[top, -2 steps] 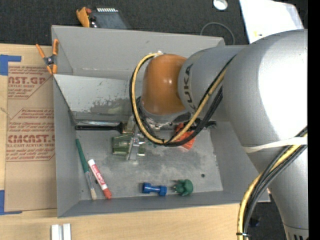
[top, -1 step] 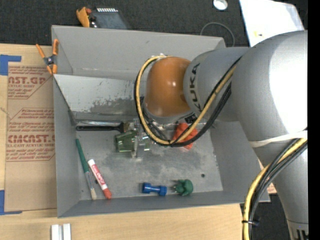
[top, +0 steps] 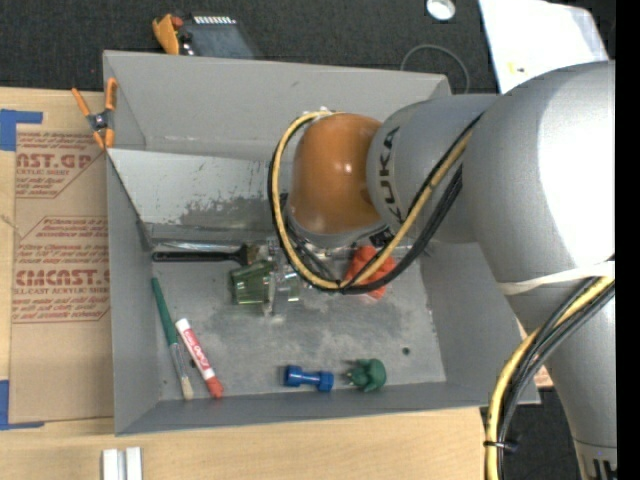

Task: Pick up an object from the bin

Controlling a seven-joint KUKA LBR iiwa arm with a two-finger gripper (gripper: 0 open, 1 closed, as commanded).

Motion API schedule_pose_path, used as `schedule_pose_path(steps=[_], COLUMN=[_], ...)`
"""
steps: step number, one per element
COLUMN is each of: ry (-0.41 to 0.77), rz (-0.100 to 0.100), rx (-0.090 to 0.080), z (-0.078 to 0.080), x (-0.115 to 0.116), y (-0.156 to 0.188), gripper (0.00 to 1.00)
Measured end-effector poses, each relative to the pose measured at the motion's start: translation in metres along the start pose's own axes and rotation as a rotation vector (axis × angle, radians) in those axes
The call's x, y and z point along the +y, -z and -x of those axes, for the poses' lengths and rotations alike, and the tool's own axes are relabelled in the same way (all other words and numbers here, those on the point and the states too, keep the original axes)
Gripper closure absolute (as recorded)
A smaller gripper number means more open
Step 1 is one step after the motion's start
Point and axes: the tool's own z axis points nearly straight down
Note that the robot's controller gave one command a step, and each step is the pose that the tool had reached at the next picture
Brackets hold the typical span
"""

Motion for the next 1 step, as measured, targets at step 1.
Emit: schedule_pose_path(steps=[1], ry=[0.0], rz=[-0.001], rx=[0.008], z=[-0.0024], x=[-0.0001], y=[0.0077], gripper=[1.0])
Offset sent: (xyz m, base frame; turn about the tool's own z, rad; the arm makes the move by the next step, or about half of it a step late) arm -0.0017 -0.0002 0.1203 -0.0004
